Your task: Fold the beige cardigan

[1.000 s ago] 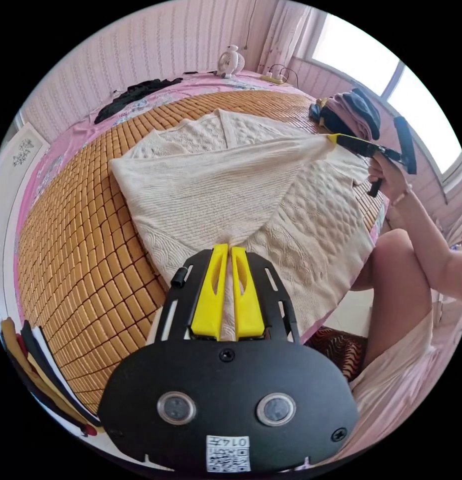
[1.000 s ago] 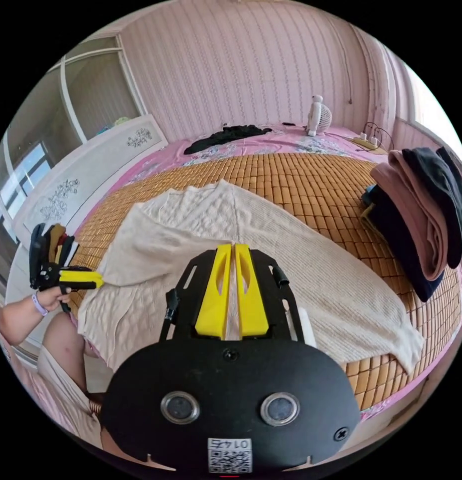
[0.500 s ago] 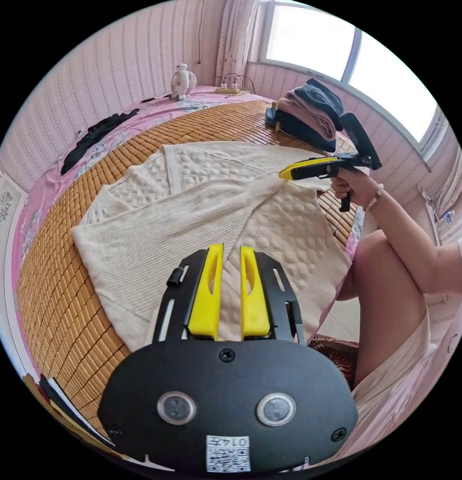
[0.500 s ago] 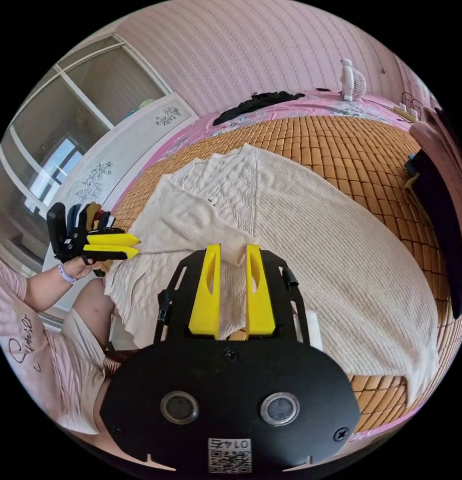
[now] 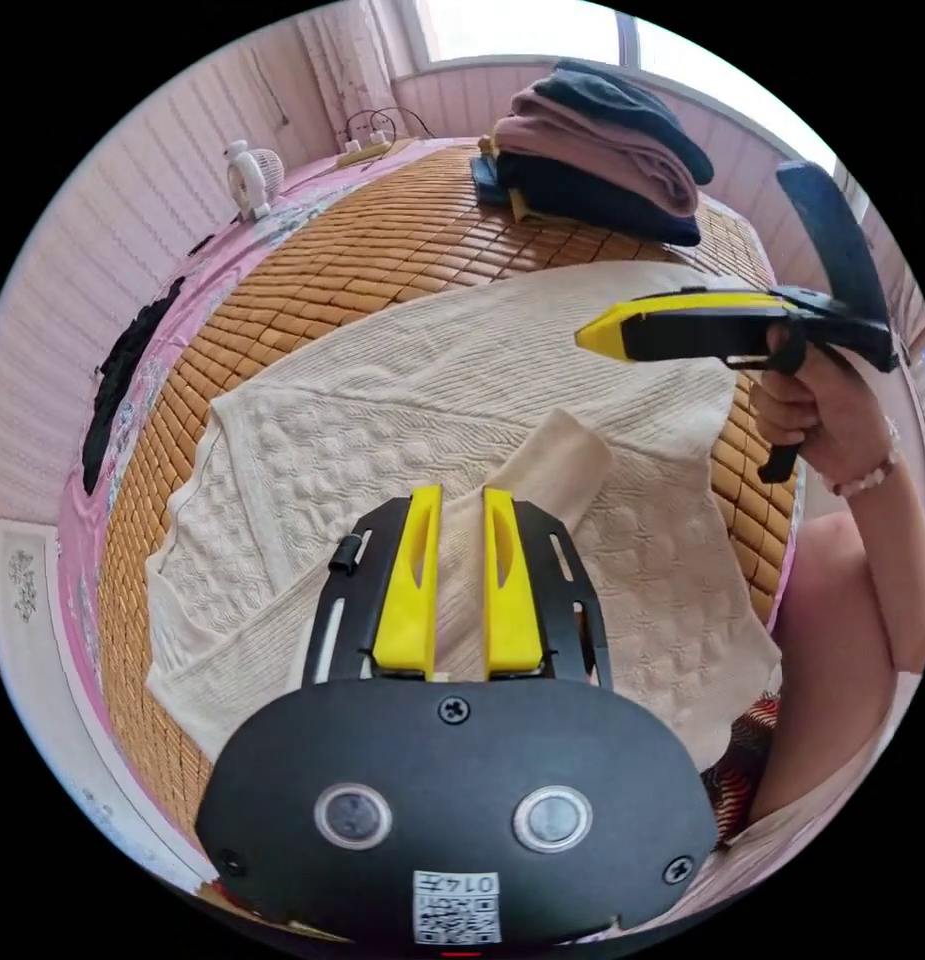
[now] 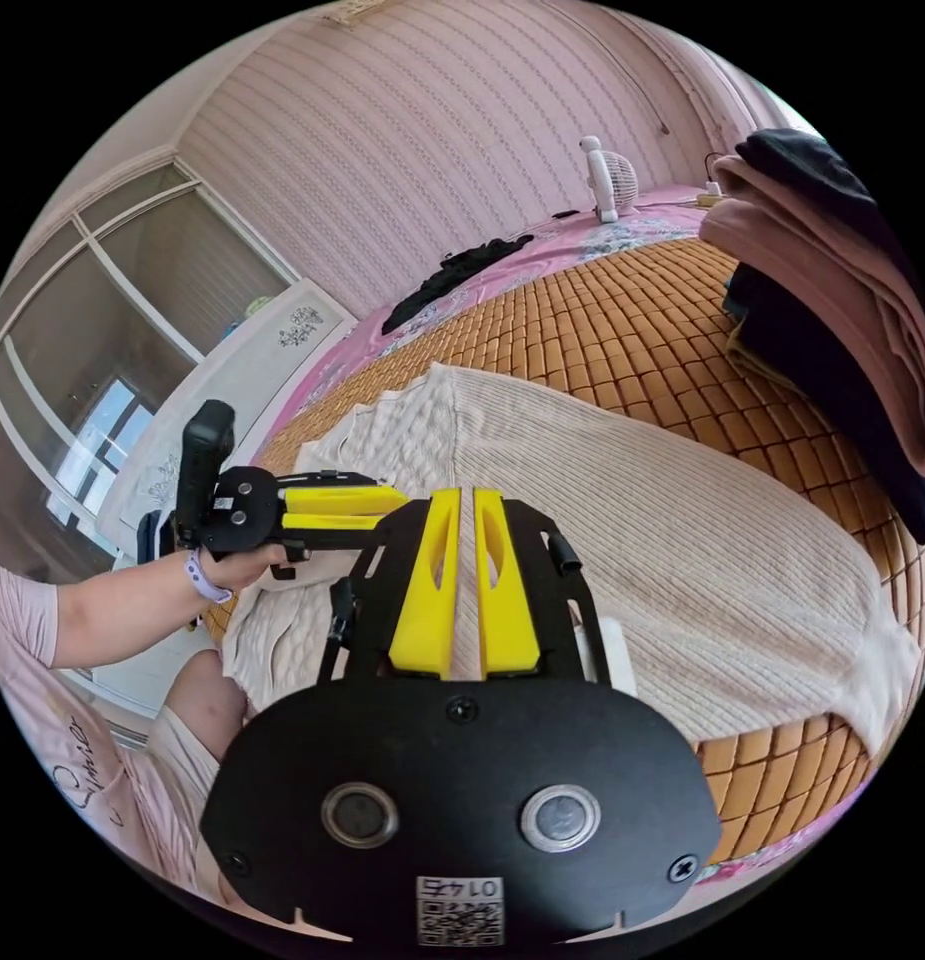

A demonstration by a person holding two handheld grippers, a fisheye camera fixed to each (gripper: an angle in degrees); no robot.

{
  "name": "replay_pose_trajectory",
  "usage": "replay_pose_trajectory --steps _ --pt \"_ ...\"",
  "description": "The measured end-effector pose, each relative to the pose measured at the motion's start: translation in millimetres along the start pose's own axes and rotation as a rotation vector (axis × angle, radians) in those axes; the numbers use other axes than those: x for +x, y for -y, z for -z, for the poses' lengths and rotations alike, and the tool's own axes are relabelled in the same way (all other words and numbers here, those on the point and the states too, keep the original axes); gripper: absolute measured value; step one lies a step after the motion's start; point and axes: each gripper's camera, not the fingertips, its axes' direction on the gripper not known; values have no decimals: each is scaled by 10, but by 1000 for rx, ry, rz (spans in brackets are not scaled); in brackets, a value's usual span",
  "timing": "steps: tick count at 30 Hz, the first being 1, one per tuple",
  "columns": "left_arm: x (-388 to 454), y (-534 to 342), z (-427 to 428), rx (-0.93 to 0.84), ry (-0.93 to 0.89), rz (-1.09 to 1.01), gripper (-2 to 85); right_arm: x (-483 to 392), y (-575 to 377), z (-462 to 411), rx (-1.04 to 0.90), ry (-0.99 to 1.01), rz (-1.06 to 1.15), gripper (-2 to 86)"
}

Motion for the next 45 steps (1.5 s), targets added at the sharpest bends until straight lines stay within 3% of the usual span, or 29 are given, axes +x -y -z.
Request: replay_pose_trajectory --steps 4,8,14,20,24,27,30,32,37,42,45 --pt "179 36 16 19 25 -118 -6 81 26 70 -2 12 -6 23" --pt "8 -49 232 170 69 34 -9 71 48 80 -13 45 23 41" --pt "-224 -75 -152 48 21 151 -10 -139 90 -173 -145 33 132 70" --pt "-260 -88 -139 77 -9 163 -10 -388 96 -455 -277 -109 245 22" --pt "-234 -93 48 194 -84 147 -9 -270 61 -105 -289 -3 305 13" --pt "-179 -31 -48 125 -86 143 -4 -6 5 -5 -302 107 192 18" --pt "-200 -51 -199 41 -4 198 14 149 -14 138 -246 -71 119 49" --pt "-222 -114 -71 76 -2 201 22 274 -47 374 -136 -132 58 81" --pt "-75 -181 271 191 -67 98 34 781 -480 1216 216 -579 -355 139" --pt "394 -75 280 236 -217 -9 58 1004 -757 1363 212 -704 -583 168" --pt "781 53 161 212 -251 -90 69 973 -727 1256 147 -748 -542 159"
